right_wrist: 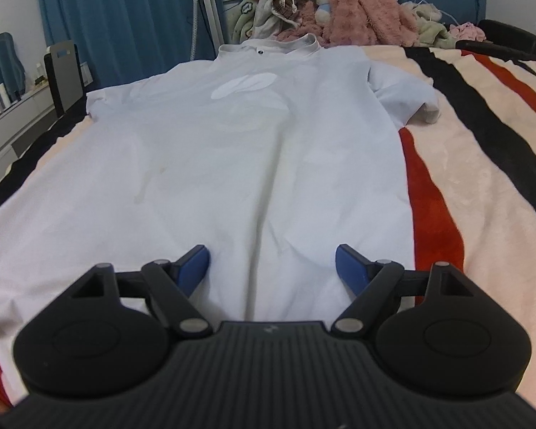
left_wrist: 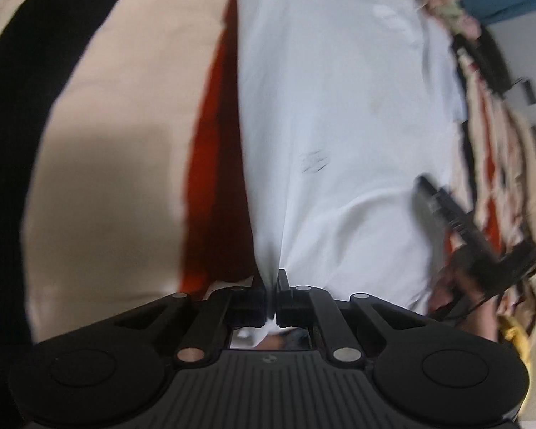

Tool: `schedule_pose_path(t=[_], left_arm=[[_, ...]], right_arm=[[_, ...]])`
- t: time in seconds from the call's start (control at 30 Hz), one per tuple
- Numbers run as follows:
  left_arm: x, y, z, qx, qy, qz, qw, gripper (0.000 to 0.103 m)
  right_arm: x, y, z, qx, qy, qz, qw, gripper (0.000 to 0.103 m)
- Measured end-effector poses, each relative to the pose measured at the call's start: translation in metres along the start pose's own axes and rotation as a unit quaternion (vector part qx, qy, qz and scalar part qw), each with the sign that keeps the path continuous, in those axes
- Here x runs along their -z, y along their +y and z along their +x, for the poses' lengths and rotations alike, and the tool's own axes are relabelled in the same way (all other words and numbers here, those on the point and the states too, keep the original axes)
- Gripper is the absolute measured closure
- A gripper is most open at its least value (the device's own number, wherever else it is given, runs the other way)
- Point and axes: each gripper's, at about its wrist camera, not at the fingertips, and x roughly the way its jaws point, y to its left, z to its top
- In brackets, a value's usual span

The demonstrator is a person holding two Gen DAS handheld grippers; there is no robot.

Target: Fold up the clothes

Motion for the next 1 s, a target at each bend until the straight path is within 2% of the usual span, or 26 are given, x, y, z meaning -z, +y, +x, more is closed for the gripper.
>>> schedule_pose_path(t=[0.07, 0.13, 0.2, 0.23, 0.3, 0.37, 0.4, 0.5, 0.63, 0.67, 0.7, 0.73, 0.8, 0.87, 0.9, 0.93, 1.0], left_arm=[[0.003, 0.003, -0.002, -0.022, -0.002, 0.013, 0.9997, 0.093], [0.005, 0.004, -0.006, -0.041, -0.008, 0.028, 0.9987, 0.084], [0.005, -0.003, -0.015, -0.052, -0.04, 0.046, 0.9968, 0.054], [0.005, -0.009, -0.023, -0.059, -0.071, 0.057, 0.9942, 0.038], [0.005, -0.02, -0.037, -0.071, -0.132, 0.077, 0.9857, 0.026], [0.005, -0.037, -0.05, -0.071, -0.195, 0.102, 0.9729, 0.024], [0.004, -0.046, -0.054, -0.067, -0.221, 0.11, 0.9667, 0.019], [-0.005, -0.074, -0.059, -0.046, -0.272, 0.117, 0.954, 0.016], [-0.002, -0.134, -0.035, -0.036, -0.332, 0.143, 0.9319, 0.012], [0.0, -0.149, -0.027, -0.033, -0.344, 0.146, 0.927, 0.012], [0.003, -0.161, -0.018, -0.029, -0.353, 0.145, 0.9239, 0.012], [0.009, -0.173, -0.006, -0.024, -0.362, 0.141, 0.9213, 0.012], [0.025, -0.19, 0.022, -0.008, -0.379, 0.122, 0.9173, 0.011], [0.04, -0.183, 0.036, -0.003, -0.381, 0.117, 0.9169, 0.011], [0.042, -0.181, 0.042, -0.012, -0.375, 0.119, 0.9193, 0.011], [0.043, -0.18, 0.048, -0.02, -0.37, 0.122, 0.9206, 0.011], [0.041, -0.174, 0.052, -0.027, -0.374, 0.117, 0.9198, 0.01]], right_arm=[[-0.003, -0.001, -0.003, 0.004, -0.008, 0.002, 1.0, 0.023], [-0.005, -0.003, -0.006, 0.004, -0.016, 0.007, 1.0, 0.023], [-0.007, -0.004, -0.011, 0.006, -0.025, 0.009, 1.0, 0.023], [-0.008, -0.004, -0.013, 0.006, -0.031, 0.008, 0.999, 0.023], [-0.011, -0.005, -0.02, 0.008, -0.046, 0.006, 0.999, 0.023], [-0.015, -0.005, -0.027, 0.011, -0.066, 0.002, 0.998, 0.023], [-0.018, -0.006, -0.031, 0.013, -0.077, 0.001, 0.997, 0.023], [-0.025, -0.009, -0.042, 0.019, -0.104, -0.004, 0.994, 0.023], [-0.034, -0.017, -0.056, 0.014, -0.133, 0.002, 0.991, 0.025], [-0.036, -0.02, -0.059, 0.013, -0.14, 0.003, 0.99, 0.032], [-0.037, -0.021, -0.062, 0.012, -0.147, 0.003, 0.989, 0.054], [-0.039, -0.024, -0.065, 0.012, -0.153, 0.004, 0.988, 0.066], [-0.041, -0.031, -0.067, 0.002, -0.162, 0.016, 0.987, 0.064], [-0.045, -0.044, -0.066, -0.028, -0.16, 0.05, 0.985, 0.063], [-0.048, -0.054, -0.06, -0.044, -0.153, 0.079, 0.984, 0.053], [-0.05, -0.064, -0.053, -0.058, -0.145, 0.111, 0.981, 0.033], [-0.057, -0.085, -0.034, -0.065, -0.145, 0.18, 0.971, 0.013]])
